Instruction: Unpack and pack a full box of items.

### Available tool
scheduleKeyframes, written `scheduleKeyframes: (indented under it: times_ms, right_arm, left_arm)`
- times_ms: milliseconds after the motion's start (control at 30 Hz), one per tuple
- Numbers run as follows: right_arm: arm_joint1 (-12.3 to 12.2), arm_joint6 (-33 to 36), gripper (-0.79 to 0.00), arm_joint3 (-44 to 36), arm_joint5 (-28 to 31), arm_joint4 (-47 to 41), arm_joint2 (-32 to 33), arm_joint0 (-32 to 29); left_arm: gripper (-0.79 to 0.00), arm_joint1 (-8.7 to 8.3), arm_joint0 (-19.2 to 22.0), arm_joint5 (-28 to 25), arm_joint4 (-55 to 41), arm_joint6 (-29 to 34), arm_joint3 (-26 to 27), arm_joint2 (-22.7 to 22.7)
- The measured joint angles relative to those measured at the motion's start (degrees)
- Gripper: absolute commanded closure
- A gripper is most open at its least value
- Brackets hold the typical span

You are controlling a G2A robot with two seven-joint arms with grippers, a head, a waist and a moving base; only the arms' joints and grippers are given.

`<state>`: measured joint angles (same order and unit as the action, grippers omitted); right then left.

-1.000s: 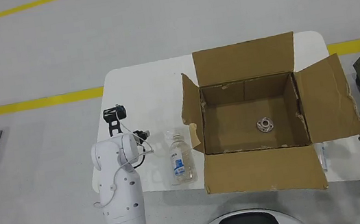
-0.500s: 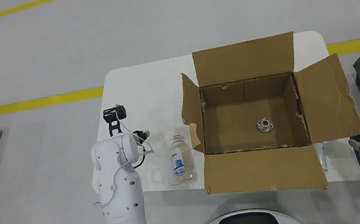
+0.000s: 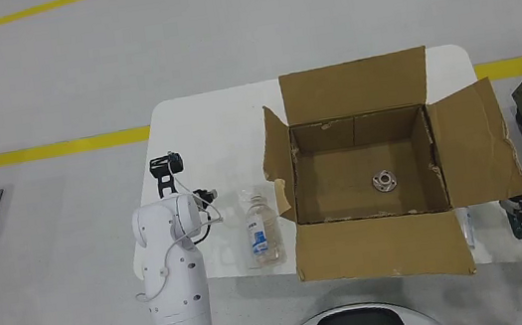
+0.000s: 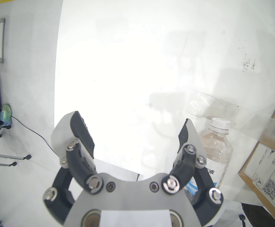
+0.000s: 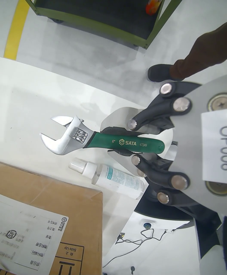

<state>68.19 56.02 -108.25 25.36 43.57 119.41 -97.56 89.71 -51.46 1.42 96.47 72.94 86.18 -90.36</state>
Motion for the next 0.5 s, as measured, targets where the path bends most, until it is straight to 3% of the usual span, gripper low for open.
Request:
scheduleKeyframes:
  times_ms: [500]
  right_arm:
    - [-0.3,0.6,0.000,-3.3,-9.1,7.0,-7.5,0.1]
  left_arm:
    - [-0.785,0.00,0.0,0.0,0.0,0.0,0.0,0.0]
